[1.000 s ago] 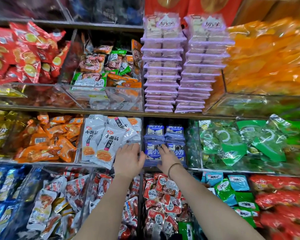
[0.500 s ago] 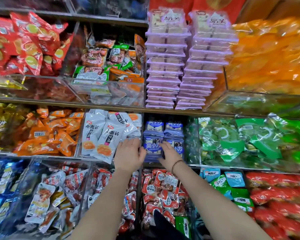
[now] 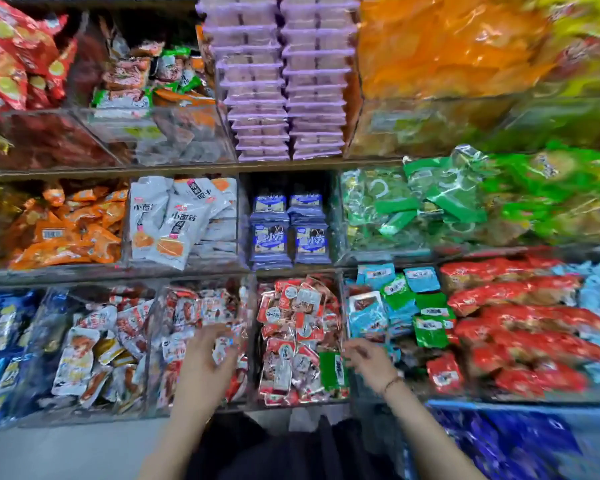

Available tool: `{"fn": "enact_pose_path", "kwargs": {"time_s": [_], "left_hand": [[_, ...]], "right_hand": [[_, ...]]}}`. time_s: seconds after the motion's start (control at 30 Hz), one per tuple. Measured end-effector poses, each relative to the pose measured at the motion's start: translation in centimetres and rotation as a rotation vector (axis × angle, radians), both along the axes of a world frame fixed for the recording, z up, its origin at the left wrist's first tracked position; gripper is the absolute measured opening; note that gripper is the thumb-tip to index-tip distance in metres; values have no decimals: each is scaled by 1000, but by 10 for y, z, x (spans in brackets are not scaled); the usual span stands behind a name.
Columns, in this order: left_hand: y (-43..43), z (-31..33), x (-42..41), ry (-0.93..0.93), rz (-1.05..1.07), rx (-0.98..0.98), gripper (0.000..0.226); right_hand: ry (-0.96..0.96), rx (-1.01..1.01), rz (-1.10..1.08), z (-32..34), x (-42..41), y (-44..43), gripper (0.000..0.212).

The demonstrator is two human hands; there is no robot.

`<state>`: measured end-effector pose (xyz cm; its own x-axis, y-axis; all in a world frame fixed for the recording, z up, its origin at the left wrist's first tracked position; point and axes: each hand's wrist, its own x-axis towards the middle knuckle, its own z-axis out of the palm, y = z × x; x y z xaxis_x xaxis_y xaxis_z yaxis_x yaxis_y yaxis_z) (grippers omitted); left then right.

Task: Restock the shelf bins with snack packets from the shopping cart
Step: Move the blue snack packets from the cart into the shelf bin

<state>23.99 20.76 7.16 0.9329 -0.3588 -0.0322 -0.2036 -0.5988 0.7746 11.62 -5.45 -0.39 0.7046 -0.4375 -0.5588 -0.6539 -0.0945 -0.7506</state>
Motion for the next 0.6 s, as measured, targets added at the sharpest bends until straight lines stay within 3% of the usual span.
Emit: {"fn": "enact_pose_path", "kwargs": {"time_s": [0.03, 0.17, 0.3, 0.47, 0.6], "left_hand": [[12, -4, -12, 88, 8, 9, 3], [48, -26, -49, 466, 21, 32, 16], [65, -52, -83, 688, -61, 202, 13], [74, -87, -112, 759, -348, 506, 18], [82, -103, -140, 792, -417, 658, 20]], "right_hand": [[16, 28, -47, -7, -22, 4, 16], [152, 77, -215, -28, -104, 28, 14], [329, 225, -306, -32, -165, 55, 18], [443, 375, -492, -36, -229, 85, 16], [465, 427, -614, -37, -271, 100, 12]]}}
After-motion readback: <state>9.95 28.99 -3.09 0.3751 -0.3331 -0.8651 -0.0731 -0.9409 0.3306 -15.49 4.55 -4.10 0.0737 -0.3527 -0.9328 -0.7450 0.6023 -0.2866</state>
